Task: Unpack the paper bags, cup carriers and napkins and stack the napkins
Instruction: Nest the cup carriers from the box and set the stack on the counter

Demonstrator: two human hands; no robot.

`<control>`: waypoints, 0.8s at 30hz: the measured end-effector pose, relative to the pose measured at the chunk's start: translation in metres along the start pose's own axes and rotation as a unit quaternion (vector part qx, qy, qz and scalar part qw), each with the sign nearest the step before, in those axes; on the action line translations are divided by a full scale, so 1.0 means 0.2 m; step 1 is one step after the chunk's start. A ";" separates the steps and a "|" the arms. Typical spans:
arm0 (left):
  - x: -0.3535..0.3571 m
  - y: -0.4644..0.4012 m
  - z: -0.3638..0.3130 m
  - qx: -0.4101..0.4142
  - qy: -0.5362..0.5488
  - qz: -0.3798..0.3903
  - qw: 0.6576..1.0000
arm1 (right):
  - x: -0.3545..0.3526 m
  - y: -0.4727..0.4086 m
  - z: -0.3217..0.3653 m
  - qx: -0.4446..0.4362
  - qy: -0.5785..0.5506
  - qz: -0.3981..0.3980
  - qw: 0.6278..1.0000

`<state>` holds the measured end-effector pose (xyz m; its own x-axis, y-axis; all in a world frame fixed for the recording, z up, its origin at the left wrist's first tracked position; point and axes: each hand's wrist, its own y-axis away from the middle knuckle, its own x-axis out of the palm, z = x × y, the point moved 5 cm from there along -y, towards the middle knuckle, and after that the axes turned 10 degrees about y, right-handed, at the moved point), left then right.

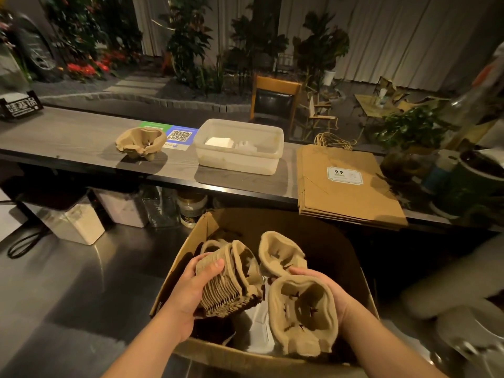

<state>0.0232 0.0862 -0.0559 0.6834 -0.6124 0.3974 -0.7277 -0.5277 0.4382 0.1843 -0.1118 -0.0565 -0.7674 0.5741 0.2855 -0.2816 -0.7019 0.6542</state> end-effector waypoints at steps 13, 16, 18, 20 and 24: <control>0.01 0.05 -0.06 0.083 0.015 0.009 0.996 | 0.25 0.01 0.10 0.015 0.061 0.010 0.998; 0.01 0.05 -0.07 0.103 0.009 0.015 0.995 | 0.29 0.00 0.11 0.017 0.086 -0.005 0.996; 0.02 0.05 -0.07 0.103 0.009 0.021 0.994 | 0.31 0.00 0.10 0.008 0.139 -0.016 0.990; 0.02 0.05 -0.06 0.103 0.008 0.024 0.994 | 0.33 0.04 0.10 0.004 0.206 -0.025 0.978; 0.02 0.06 -0.07 0.107 0.015 0.017 0.994 | 0.32 0.06 0.12 -0.026 0.274 -0.062 0.959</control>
<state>0.0180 0.0858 -0.0389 0.6570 -0.6160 0.4347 -0.7442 -0.6220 0.2434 0.1459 -0.0736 -0.0126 -0.9097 0.3569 -0.2123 -0.4078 -0.6708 0.6194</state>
